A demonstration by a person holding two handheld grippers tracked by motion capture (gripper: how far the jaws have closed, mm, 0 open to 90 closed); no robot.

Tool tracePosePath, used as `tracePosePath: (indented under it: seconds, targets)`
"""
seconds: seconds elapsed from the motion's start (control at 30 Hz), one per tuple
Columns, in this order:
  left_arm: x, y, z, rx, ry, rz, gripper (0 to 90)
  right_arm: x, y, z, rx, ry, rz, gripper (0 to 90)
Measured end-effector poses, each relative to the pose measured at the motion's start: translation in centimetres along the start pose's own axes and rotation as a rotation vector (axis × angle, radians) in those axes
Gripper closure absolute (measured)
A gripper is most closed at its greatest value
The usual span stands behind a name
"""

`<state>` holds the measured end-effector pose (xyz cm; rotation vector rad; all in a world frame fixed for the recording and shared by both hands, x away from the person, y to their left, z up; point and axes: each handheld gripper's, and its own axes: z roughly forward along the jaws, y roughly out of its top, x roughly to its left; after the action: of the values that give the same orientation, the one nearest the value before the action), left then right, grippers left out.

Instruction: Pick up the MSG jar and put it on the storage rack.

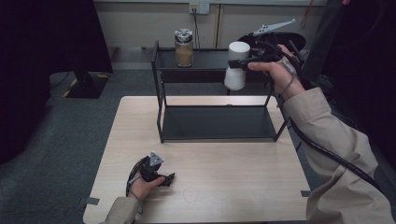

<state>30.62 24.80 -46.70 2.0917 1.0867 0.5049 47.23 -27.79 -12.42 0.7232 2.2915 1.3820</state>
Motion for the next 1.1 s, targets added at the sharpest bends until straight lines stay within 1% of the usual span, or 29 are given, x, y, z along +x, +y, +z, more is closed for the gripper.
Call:
tracePosePath:
  seconds: [0.1, 0.27, 0.43, 0.57, 0.6, 0.73, 0.9, 0.93, 1.0, 1.07, 1.1]
  targets:
    - [0.0, 0.0, 0.0, 0.000, 0.000, 0.000, 0.0, -0.4, 0.6, 0.3, -0.011, 0.002, 0.015, 35.2]
    - [0.0, 0.0, 0.0, 0.000, 0.000, 0.000, 0.0, -0.7, 1.8, 0.6, -0.016, -0.017, 0.023, 35.2]
    - [0.0, 0.0, 0.0, 0.000, 0.000, -0.001, 0.0, -1.1, 3.3, 1.0, -0.025, -0.048, 0.037, 35.2]
    - [0.0, 0.0, 0.0, 0.000, 0.000, 0.000, 0.0, -1.3, 3.9, 1.2, -0.038, -0.070, 0.047, 35.2]
    - [0.0, 0.0, 0.0, -0.001, 0.000, -0.001, 0.0, -1.4, 4.2, 1.4, -0.033, -0.078, 0.045, 35.1]
    - [0.0, 0.0, 0.0, 0.000, 0.000, 0.000, 0.0, -1.6, 4.5, 2.1, -0.038, -0.103, 0.055, 35.2]
    - [0.0, 0.0, 0.0, 0.000, -0.001, 0.000, 0.0, -1.8, 5.0, 3.1, -0.011, -0.133, 0.053, 35.2]
    - [0.0, 0.0, 0.0, 0.000, -0.002, 0.000, 0.0, -1.9, 4.9, 3.3, -0.016, -0.139, 0.059, 35.1]
    - [0.0, 0.0, 0.0, 0.000, -0.002, 0.001, 0.0, -2.3, 4.8, 3.7, -0.020, -0.138, 0.067, 35.2]
    - [0.0, 0.0, 0.0, 0.000, -0.002, 0.000, 0.0, -2.5, 4.9, 4.0, -0.012, -0.142, 0.069, 35.2]
    - [0.0, 0.0, 0.0, -0.002, -0.001, 0.000, 0.0, -2.5, 5.1, 4.4, -0.001, -0.150, 0.062, 35.2]
